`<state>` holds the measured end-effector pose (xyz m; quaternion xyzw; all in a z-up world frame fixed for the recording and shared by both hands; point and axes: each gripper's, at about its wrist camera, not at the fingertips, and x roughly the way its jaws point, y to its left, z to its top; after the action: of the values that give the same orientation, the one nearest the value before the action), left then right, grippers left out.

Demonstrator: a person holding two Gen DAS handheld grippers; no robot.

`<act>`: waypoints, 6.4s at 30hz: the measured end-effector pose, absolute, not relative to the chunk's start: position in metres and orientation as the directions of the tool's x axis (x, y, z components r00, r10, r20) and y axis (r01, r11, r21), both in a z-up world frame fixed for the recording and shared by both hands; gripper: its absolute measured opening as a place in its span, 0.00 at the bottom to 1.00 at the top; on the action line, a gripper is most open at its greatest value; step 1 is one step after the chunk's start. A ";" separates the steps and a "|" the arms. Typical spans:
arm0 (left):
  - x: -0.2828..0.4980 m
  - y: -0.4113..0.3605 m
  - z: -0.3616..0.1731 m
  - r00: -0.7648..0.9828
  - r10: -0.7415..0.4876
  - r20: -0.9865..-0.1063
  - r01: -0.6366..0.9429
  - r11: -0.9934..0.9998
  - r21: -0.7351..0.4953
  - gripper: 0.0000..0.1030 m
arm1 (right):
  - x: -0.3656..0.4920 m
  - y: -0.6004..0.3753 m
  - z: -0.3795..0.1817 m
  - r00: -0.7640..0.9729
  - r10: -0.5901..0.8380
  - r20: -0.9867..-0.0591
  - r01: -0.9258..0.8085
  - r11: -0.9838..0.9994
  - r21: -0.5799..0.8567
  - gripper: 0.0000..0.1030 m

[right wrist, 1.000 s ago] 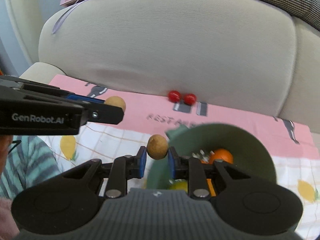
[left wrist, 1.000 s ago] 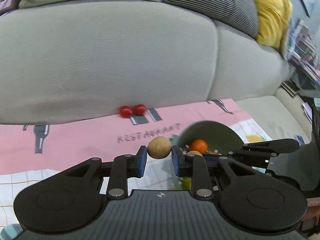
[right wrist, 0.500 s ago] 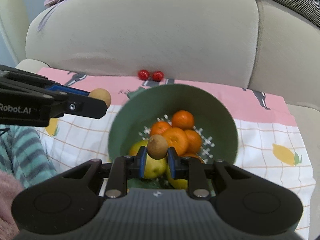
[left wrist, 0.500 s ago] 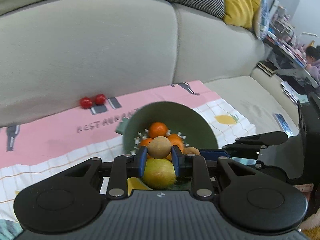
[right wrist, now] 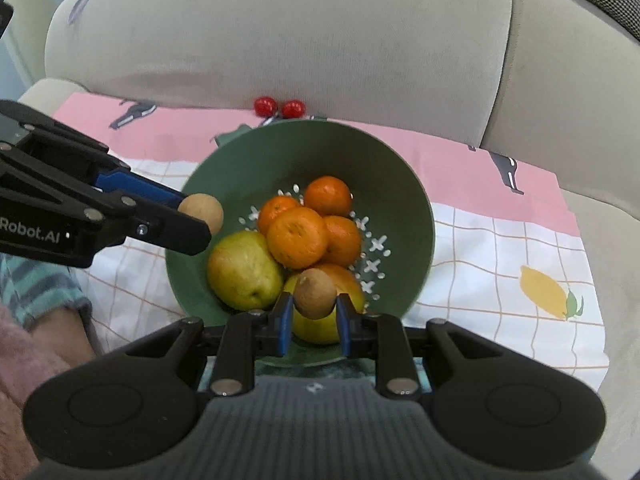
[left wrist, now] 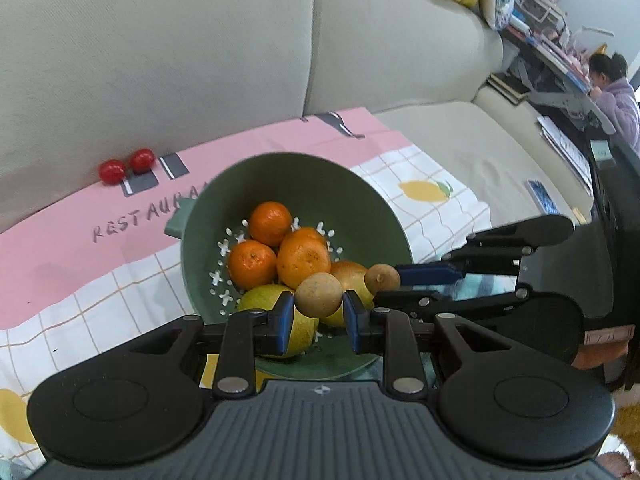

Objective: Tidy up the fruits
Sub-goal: 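Carry both kiwis over the green colander with both tools, then lower both kiwis into the colander and open both tools, then move both tools toward the two red cherry tomatoes on the placemat, then close the right tool on a cherry tomato while the left tool grasps the other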

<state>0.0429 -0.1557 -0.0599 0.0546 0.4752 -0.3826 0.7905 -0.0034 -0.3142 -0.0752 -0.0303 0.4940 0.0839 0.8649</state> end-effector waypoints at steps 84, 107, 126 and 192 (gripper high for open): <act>0.041 -0.163 -0.079 0.220 -0.504 -0.835 0.629 0.728 -0.273 0.67 | 0.002 -0.306 -0.075 0.473 0.058 -0.879 -0.168 0.986 -0.025 0.61; 0.076 -0.077 -0.017 0.593 -0.387 -0.707 0.452 0.886 -0.106 0.68 | 0.050 -0.251 -0.036 0.589 0.110 -0.801 -0.118 0.992 0.049 0.72; 0.138 -0.031 -0.042 0.581 -0.357 -0.731 0.354 0.920 -0.168 0.68 | 0.130 -0.207 -0.052 0.551 0.126 -0.825 -0.199 0.980 0.017 0.70; 0.286 -0.094 -0.165 0.387 -0.483 -0.786 0.208 0.876 -0.436 0.35 | 0.312 -0.207 -0.163 0.362 0.190 -0.913 -0.442 0.897 0.012 0.24</act>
<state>0.2859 -0.0936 -0.1645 -0.1341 0.5121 -0.2102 0.8219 0.3125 -0.2075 -0.1634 -0.1183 0.5307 0.1935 0.8167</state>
